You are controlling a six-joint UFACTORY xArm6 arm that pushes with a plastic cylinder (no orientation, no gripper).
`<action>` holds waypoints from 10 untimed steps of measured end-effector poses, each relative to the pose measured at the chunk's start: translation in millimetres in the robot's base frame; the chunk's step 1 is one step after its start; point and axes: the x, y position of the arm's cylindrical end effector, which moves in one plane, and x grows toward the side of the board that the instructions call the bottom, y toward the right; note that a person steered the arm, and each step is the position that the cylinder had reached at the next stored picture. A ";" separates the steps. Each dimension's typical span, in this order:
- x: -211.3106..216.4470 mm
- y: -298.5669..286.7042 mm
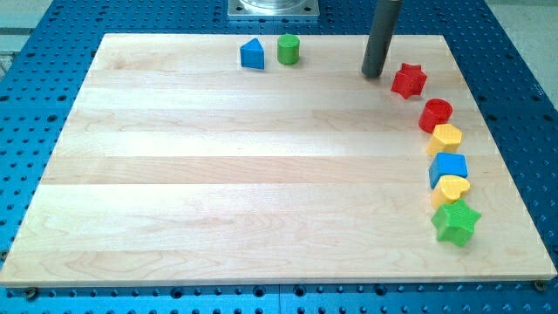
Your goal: Place the red star vertically above the red circle
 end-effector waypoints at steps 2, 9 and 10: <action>9.2 67.5; 19.0 96.3; -7.2 86.3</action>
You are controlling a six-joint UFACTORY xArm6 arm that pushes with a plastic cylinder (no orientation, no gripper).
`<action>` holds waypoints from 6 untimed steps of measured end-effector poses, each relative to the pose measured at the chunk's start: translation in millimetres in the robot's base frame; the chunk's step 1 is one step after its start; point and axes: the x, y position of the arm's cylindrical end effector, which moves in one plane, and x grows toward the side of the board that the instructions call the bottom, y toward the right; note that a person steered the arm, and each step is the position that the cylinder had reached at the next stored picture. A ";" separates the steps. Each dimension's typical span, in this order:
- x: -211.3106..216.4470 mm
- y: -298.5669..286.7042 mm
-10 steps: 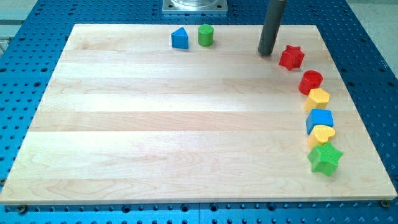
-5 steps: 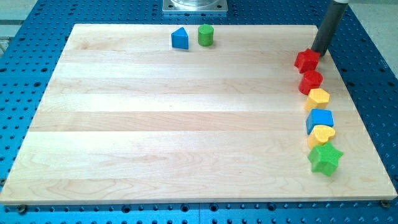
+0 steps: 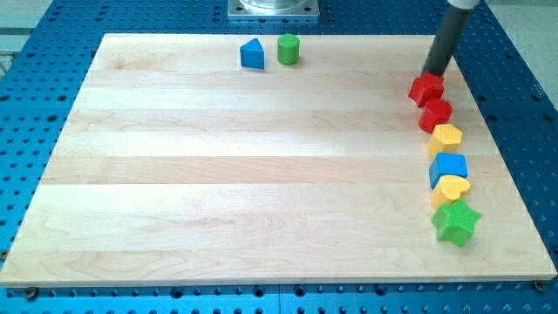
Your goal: Place the red star vertically above the red circle
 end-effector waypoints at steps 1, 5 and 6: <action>-2.2 -97.1; -29.3 -272.8; -43.5 -284.0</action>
